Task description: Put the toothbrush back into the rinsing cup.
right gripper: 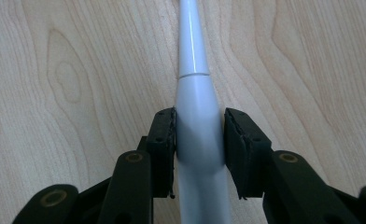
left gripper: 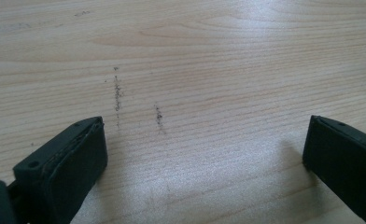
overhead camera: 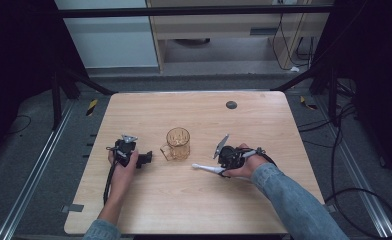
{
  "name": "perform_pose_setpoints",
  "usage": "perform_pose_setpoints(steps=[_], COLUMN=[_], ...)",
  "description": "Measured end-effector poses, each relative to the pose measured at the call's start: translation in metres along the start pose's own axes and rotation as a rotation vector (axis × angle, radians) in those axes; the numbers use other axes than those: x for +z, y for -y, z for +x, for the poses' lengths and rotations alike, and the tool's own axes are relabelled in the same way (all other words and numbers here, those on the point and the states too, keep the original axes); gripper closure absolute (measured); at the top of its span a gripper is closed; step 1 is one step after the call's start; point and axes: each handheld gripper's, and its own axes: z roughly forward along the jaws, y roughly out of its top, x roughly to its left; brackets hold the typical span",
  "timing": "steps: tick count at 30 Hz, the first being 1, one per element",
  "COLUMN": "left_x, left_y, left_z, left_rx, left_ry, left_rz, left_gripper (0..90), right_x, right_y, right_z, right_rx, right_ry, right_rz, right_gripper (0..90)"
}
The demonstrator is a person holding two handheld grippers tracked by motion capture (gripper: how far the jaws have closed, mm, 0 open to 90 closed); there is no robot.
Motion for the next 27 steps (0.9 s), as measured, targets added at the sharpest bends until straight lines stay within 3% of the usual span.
perform_pose_setpoints(steps=[11,27], left_x=[0.000,0.000], left_y=[0.000,0.000], left_z=[0.000,0.000], left_rx=[-0.002,0.002], left_ry=[0.001,0.001], left_rz=[0.000,0.000], left_gripper=[0.0,0.0], right_x=[-0.002,-0.054], right_y=[-0.001,0.013], right_z=[-0.002,-0.020], right_rx=[0.017,0.150], right_ry=[-0.016,0.026], right_rz=[0.019,-0.156], right_gripper=[66.9,67.1])
